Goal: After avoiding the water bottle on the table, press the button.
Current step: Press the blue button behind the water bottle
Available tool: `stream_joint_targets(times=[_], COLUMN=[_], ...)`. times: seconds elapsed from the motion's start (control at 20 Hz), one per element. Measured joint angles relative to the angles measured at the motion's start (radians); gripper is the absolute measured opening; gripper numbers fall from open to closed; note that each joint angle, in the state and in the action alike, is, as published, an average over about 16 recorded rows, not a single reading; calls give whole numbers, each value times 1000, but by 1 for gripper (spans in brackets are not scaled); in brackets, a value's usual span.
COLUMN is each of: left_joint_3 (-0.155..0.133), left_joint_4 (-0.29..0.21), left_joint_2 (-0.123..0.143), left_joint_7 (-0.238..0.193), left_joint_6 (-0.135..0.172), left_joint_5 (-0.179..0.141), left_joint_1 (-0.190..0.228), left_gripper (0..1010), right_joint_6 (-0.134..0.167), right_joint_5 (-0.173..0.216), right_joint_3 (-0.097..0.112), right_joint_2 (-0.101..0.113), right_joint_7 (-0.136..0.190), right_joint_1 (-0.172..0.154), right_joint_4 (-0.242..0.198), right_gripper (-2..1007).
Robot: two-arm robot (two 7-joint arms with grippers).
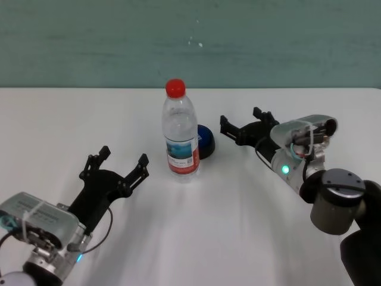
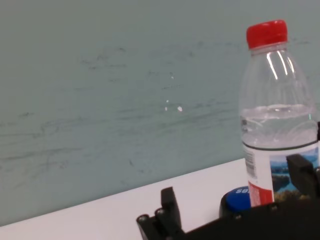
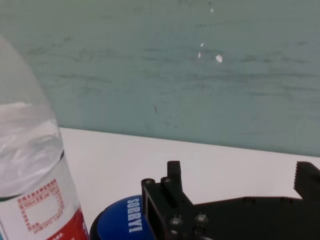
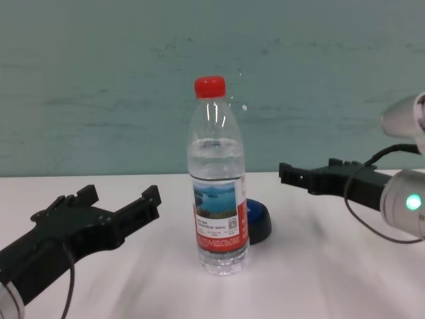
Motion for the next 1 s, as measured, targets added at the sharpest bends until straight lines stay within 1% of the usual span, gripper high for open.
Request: stream_joint_targets(times=[0.5,0.75,1.0], left_joint_3=[0,0,0], left_joint_4=[0,0,0], left_joint_2=[0,0,0], left_joint_7=[0,0,0], left_joint_6=[0,0,0], left_joint_5=[0,0,0], left_joint_1=[0,0,0], left_gripper=[1010,1010,1010], right_joint_6=[-3,-11,-24], right_joint_5=[13,13,9], right_joint_3=[-20,-30,-41], right_joint_2=[-2,-9,-22], right_joint_7=[10,12,17], right_joint_1=[49,77,114], right_joint_4=[68,109,166], right_gripper=[1004,1004,1004])
